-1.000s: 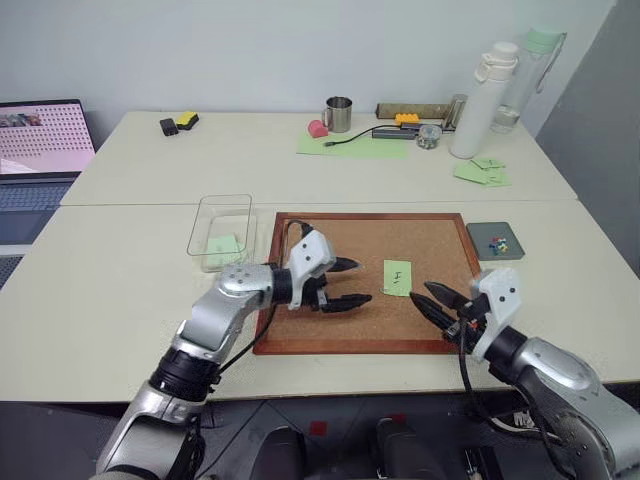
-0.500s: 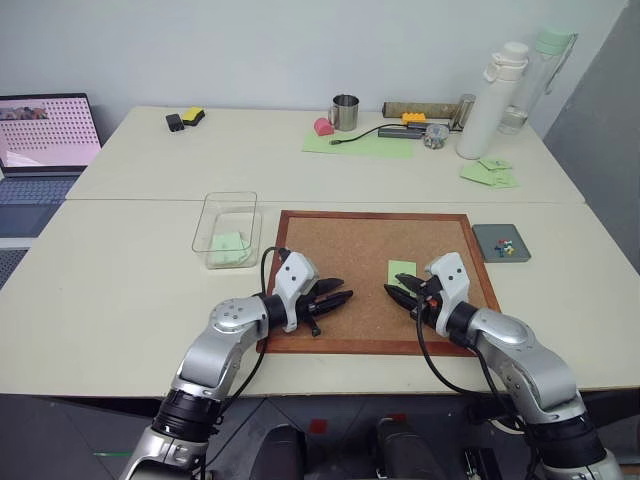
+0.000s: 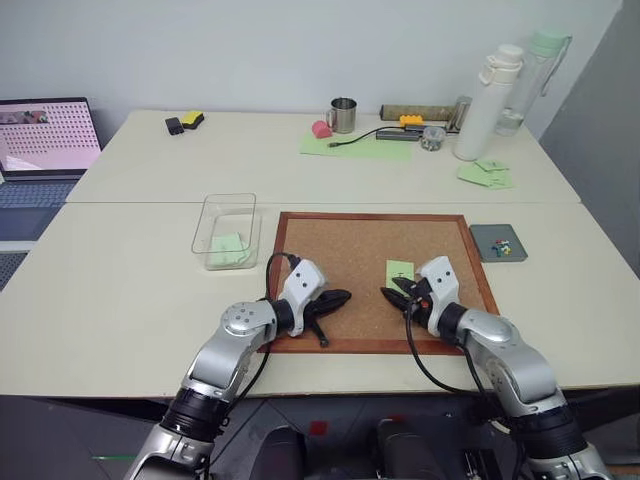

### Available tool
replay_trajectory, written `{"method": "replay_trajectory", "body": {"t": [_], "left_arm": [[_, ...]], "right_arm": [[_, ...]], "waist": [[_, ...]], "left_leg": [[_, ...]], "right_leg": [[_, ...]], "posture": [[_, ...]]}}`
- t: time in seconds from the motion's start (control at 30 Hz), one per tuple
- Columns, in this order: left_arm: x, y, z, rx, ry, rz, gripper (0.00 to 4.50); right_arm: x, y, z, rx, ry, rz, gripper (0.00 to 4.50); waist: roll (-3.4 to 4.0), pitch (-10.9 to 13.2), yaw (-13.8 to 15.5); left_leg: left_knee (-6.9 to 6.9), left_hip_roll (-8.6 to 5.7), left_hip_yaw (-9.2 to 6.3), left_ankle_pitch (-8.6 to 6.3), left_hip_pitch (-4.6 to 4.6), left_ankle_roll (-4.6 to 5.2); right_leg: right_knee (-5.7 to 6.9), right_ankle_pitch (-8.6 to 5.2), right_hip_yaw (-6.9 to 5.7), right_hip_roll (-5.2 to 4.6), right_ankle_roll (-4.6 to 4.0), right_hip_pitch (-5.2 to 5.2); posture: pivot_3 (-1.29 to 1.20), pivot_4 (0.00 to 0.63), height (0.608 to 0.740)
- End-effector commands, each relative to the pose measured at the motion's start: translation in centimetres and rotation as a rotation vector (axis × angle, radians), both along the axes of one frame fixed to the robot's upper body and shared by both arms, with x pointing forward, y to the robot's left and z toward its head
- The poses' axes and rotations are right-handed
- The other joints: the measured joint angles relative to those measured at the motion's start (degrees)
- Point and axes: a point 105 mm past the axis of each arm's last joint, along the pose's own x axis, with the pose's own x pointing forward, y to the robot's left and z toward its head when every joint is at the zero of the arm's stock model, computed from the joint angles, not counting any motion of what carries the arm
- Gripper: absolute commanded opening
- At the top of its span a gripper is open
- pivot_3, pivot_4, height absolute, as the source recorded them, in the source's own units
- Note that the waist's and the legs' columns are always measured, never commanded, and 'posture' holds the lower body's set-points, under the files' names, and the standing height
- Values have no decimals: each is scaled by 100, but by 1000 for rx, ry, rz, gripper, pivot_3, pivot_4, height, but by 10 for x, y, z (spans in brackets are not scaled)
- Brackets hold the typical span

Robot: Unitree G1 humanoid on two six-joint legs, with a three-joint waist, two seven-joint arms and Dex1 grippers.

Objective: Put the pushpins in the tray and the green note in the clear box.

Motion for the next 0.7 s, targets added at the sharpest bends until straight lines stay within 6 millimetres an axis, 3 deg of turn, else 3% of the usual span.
{"method": "replay_trajectory", "body": {"t": [0.03, 0.27, 0.43, 0.7], "left_arm": [[-4, -3, -10, 27, 45, -12, 1], [-5, -1, -10, 33, 49, -22, 0], [-7, -3, -12, 33, 59, -32, 0], [-9, -2, -15, 44, 67, -34, 0]], "right_arm": [[-2, 8, -2, 16, 3, 29, 1432], [-5, 9, -1, 29, 0, 33, 12], [-5, 7, 6, 42, -20, 24, 12], [-12, 9, 51, 77, -144, 63, 12]], "waist": [[0, -2, -1], [1, -2, 0], [2, -3, -1], [6, 1, 3]], "left_leg": [[0, 0, 0, 0, 0, 0], [0, 1, 0, 0, -1, 0], [0, 1, -2, 0, 0, 0], [-2, 0, 0, 0, -7, 0]], "right_leg": [[0, 0, 0, 0, 0, 0], [0, 0, 0, 0, 0, 0], [1, 0, -2, 0, -1, 0], [-2, -1, -1, -2, -1, -5]], "posture": [[0, 150, 740], [0, 150, 740], [0, 150, 740], [0, 150, 740]]}}
